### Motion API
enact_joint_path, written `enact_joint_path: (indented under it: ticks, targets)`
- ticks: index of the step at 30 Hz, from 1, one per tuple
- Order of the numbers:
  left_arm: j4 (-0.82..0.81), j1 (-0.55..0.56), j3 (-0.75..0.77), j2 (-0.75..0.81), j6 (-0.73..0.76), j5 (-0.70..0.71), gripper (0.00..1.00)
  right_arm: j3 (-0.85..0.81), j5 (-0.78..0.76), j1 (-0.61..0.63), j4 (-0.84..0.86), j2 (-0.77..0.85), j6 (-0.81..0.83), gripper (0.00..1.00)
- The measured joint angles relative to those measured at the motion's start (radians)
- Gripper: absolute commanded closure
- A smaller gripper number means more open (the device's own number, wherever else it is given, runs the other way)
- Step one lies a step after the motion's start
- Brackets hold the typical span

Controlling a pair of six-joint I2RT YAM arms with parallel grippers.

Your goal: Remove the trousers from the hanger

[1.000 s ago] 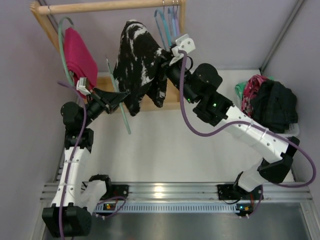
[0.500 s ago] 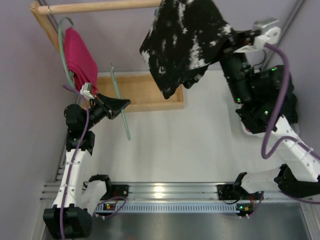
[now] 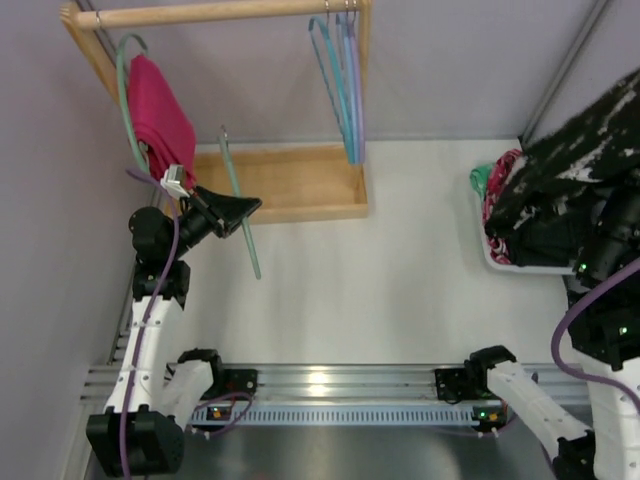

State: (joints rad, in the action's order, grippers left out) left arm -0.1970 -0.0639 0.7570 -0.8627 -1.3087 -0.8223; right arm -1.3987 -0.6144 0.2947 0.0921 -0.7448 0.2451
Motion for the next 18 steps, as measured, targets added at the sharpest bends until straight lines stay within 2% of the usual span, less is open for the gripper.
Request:
enact_joint_path:
  ticks: [8, 14, 18]
  targets:
    - [0.0, 0.003, 0.0, 0.0, 0.0, 0.002, 1.0, 0.201, -0.175, -0.254, -0.127, 0.184, 0.097, 1.0]
    - [0.0, 0.007, 0.0, 0.0, -0.001, 0.005, 1.0, 0.289, -0.266, -0.404, -0.138, 0.194, 0.161, 1.0]
    - [0.001, 0.007, 0.002, 0.0, -0.001, 0.005, 1.0, 0.379, -0.296, -0.425, -0.069, 0.138, 0.23, 1.0]
